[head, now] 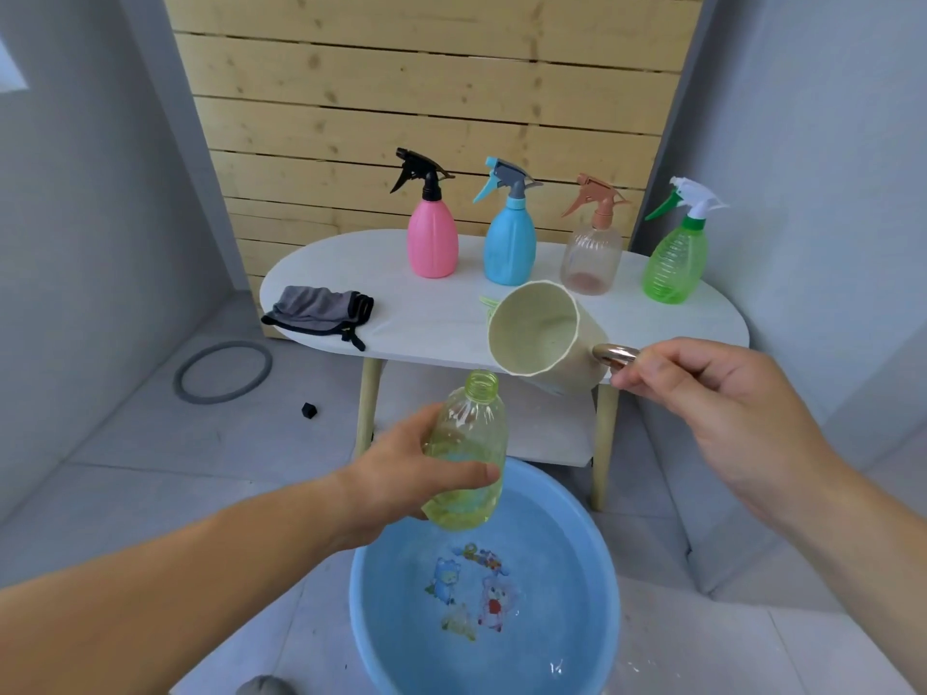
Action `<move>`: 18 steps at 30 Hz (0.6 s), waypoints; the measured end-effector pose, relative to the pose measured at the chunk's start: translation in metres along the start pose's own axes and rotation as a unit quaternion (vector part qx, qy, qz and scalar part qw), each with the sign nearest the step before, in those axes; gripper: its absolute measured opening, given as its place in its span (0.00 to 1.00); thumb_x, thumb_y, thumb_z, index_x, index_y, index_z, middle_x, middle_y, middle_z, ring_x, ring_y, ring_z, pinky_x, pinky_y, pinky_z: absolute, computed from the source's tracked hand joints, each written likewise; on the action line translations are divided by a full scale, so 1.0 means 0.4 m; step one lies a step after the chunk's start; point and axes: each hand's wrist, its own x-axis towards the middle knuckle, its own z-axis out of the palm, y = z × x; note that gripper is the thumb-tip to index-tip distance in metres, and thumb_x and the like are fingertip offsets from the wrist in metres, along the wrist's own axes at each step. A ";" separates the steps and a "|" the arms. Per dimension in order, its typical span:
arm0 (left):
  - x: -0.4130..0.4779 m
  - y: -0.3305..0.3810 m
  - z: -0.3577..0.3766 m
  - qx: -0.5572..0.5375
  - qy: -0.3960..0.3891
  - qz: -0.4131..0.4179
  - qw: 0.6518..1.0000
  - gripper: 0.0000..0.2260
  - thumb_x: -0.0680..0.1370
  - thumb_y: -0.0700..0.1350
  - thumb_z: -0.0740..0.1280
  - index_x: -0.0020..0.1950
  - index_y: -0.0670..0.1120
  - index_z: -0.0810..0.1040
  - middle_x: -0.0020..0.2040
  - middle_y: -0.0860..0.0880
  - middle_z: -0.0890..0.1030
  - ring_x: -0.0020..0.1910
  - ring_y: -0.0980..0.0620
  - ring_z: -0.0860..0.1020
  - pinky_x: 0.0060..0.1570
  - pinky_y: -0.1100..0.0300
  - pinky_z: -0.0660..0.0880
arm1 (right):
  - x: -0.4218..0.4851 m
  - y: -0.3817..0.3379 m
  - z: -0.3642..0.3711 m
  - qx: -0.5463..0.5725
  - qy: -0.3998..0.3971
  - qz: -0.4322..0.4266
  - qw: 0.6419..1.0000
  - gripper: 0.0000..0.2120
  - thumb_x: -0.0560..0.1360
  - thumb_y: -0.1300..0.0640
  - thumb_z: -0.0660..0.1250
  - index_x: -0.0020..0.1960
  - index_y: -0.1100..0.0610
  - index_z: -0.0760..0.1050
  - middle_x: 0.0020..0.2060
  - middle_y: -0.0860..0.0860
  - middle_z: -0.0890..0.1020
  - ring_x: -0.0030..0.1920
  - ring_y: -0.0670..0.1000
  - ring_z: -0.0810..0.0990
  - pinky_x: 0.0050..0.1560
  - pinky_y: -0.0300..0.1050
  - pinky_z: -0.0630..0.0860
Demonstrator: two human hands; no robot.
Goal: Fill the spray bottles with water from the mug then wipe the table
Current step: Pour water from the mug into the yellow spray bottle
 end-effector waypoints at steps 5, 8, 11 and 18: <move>0.003 -0.012 0.000 0.003 -0.002 -0.007 1.000 0.29 0.64 0.50 0.81 0.63 0.60 0.77 0.55 0.51 0.86 0.54 0.46 0.86 0.57 0.37 0.81 | 0.007 -0.001 0.005 -0.014 -0.006 -0.018 1.000 0.29 0.65 0.24 0.63 0.46 0.48 0.84 0.42 0.62 0.83 0.48 0.72 0.78 0.57 0.63 0.75; 0.002 -0.011 -0.003 0.002 -0.004 -0.005 1.000 0.29 0.65 0.50 0.81 0.64 0.59 0.77 0.55 0.50 0.86 0.54 0.46 0.86 0.57 0.37 0.81 | 0.005 -0.007 0.007 -0.033 -0.012 -0.029 0.999 0.26 0.66 0.25 0.64 0.46 0.46 0.84 0.42 0.67 0.82 0.48 0.72 0.77 0.52 0.58 0.75; 0.002 -0.012 -0.003 0.002 -0.004 -0.004 1.000 0.29 0.65 0.50 0.81 0.63 0.60 0.77 0.56 0.50 0.86 0.54 0.46 0.86 0.57 0.37 0.81 | 0.000 -0.013 0.012 -0.035 -0.013 -0.037 0.999 0.14 0.72 0.38 0.66 0.45 0.46 0.84 0.41 0.57 0.84 0.48 0.65 0.79 0.57 0.60 0.75; 0.006 -0.013 -0.005 0.001 0.001 -0.002 1.000 0.29 0.64 0.51 0.82 0.63 0.60 0.77 0.56 0.50 0.86 0.55 0.46 0.86 0.56 0.37 0.82 | -0.005 -0.012 0.019 -0.039 -0.009 -0.036 0.999 0.07 0.77 0.52 0.67 0.44 0.49 0.83 0.42 0.48 0.86 0.49 0.54 0.82 0.60 0.57 0.76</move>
